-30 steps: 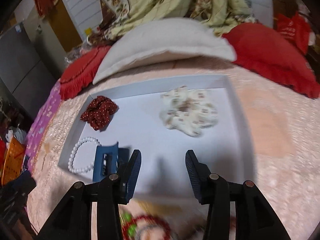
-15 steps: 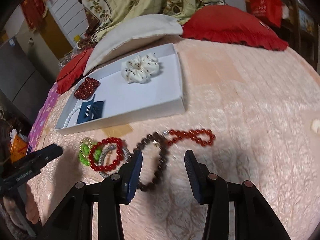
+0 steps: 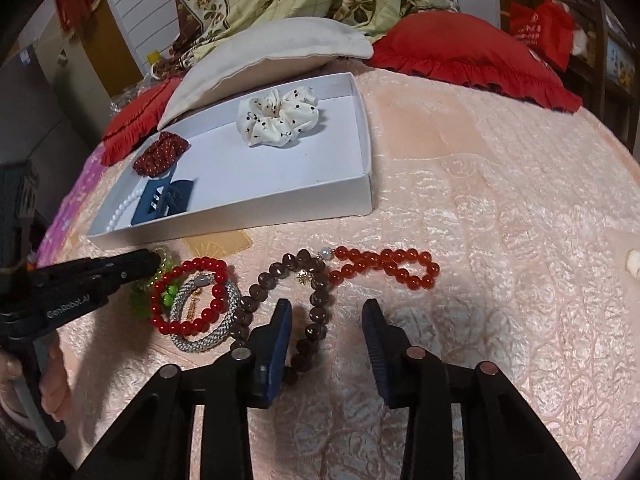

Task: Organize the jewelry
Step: 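Grasp the gold coil hair tie with left tool while right grasps brown bead bracelet, then place gold coil in the tray with left tool while right places brown bracelet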

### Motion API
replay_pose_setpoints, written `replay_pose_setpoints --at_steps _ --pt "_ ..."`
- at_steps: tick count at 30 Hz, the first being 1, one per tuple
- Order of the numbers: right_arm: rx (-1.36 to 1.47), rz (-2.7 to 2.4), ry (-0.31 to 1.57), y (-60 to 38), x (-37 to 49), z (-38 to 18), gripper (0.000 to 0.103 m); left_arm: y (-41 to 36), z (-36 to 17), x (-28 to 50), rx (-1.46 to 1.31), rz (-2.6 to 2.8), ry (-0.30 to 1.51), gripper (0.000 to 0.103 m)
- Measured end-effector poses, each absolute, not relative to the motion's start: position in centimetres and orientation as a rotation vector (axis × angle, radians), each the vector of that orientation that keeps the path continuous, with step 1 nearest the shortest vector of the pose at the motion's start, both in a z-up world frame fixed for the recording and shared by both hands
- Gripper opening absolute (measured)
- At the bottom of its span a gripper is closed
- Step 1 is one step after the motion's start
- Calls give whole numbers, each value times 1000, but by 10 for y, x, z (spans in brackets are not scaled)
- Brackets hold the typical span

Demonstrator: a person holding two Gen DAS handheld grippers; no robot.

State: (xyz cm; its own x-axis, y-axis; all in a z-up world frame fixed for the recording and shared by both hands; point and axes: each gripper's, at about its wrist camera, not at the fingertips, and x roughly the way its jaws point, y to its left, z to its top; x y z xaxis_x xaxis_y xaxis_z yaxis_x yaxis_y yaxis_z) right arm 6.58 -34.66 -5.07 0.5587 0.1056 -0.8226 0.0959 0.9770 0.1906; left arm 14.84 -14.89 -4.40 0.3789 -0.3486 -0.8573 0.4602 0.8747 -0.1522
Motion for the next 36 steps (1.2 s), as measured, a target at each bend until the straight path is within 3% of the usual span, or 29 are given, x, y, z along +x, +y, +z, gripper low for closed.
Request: replay_pose_setpoints --at_steps 2,5,13,24,36 --pt "204 1 986 -343 67 -51 27 -146 -41 145 108 -520 1067 9" --pt "212 22 999 -340 66 -51 8 -137 -29 136 73 -521 1056 9" --pt "204 74 972 -321 34 -36 8 -109 26 93 -1 -544 970 9" --pt "190 106 830 -312 -1 33 8 -85 71 53 -12 -512 883 9" --pt "174 128 759 -318 41 86 8 -88 98 100 28 -451 871 9"
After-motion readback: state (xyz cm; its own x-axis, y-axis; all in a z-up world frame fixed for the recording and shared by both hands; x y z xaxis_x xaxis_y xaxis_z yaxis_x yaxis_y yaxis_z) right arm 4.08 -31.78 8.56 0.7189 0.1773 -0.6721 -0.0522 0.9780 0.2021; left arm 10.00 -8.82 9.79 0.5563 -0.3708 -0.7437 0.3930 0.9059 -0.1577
